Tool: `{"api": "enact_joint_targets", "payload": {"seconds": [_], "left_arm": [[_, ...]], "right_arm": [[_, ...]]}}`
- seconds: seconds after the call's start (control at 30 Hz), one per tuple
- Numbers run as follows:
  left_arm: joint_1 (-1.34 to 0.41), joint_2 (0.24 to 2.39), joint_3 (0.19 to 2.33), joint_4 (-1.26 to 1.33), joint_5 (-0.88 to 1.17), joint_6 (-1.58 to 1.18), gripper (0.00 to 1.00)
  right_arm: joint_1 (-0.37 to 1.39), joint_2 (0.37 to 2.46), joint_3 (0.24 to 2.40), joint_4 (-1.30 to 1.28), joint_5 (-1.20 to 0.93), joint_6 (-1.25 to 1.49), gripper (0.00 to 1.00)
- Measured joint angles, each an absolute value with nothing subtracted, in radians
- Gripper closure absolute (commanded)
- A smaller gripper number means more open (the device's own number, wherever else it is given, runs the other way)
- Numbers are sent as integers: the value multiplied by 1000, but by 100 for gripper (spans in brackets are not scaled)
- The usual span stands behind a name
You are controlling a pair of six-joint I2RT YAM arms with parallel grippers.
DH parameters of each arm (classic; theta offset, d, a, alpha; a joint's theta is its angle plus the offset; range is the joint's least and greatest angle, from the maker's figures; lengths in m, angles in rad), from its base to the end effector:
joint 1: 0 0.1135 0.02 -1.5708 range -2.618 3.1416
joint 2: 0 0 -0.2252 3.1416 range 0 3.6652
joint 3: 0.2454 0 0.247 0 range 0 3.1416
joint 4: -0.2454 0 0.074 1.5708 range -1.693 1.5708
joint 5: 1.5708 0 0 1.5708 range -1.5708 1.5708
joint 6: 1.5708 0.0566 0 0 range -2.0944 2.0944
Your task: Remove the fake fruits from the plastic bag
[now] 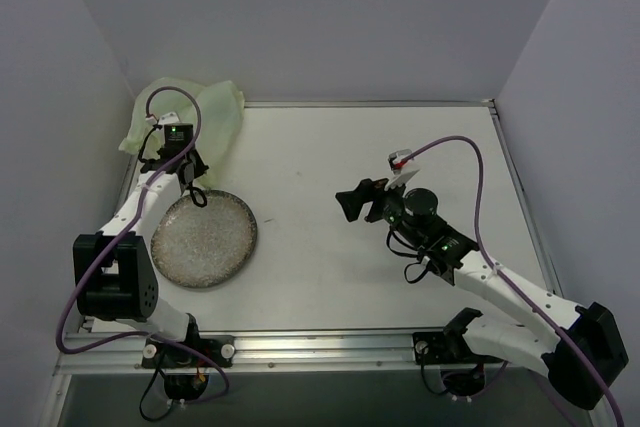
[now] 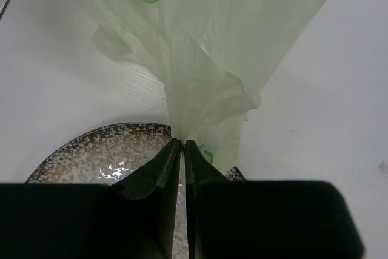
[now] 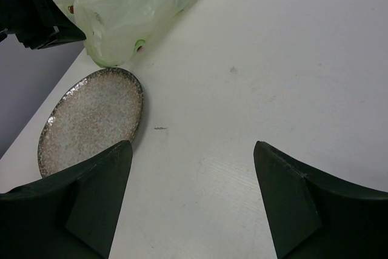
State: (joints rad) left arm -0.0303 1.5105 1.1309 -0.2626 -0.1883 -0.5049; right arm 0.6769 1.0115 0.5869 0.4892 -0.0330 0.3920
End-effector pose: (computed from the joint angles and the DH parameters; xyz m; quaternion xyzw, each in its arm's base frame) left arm 0.3551 -0.0002 0.2276 -0.2502 0.8553 -0.0368 0.4522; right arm 0.2123 0.1730 0.2688 -0.1090 0.6752 0.3813 0.6220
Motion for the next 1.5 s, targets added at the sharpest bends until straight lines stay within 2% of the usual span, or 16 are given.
{"api": "enact_joint_targets", "payload": {"seconds": [0.03,0.27,0.4,0.67,1.07,1.1,1.13,1.17,1.23,1.27,1.4,1.5], "left_arm": [[-30,1511,1131,-264,-190,-505,97],[-36,1513,1131,-265,-193,-505,98],[-69,1476,1129,-277,-199,-509,98],[-146,1258,1137,-303,-188,-527,97],[-363,1229,1279,-378,-159,-524,97],[-368,1229,1293,-389,-168,-518,92],[-367,1226,1304,-395,-189,-508,77],[-352,1220,1307,-396,-208,-498,70],[-265,1196,1302,-403,-209,-502,58],[-196,1185,1295,-404,-205,-506,47],[95,1148,1237,-400,-233,-543,34],[199,1121,1160,-398,-266,-581,20]], "right_arm": [[680,1014,587,489,-33,391,23],[692,1016,587,488,-31,387,23],[697,1025,588,489,-30,384,18],[750,1078,611,488,-5,380,8],[944,1341,854,525,119,381,4],[953,1383,881,538,125,381,4],[959,1426,907,554,133,379,4],[966,1472,934,566,139,376,4],[982,1568,984,599,155,362,4],[987,1609,1000,621,155,353,5],[1003,1797,1123,659,143,309,5],[1008,1966,1311,644,122,275,4]]}}
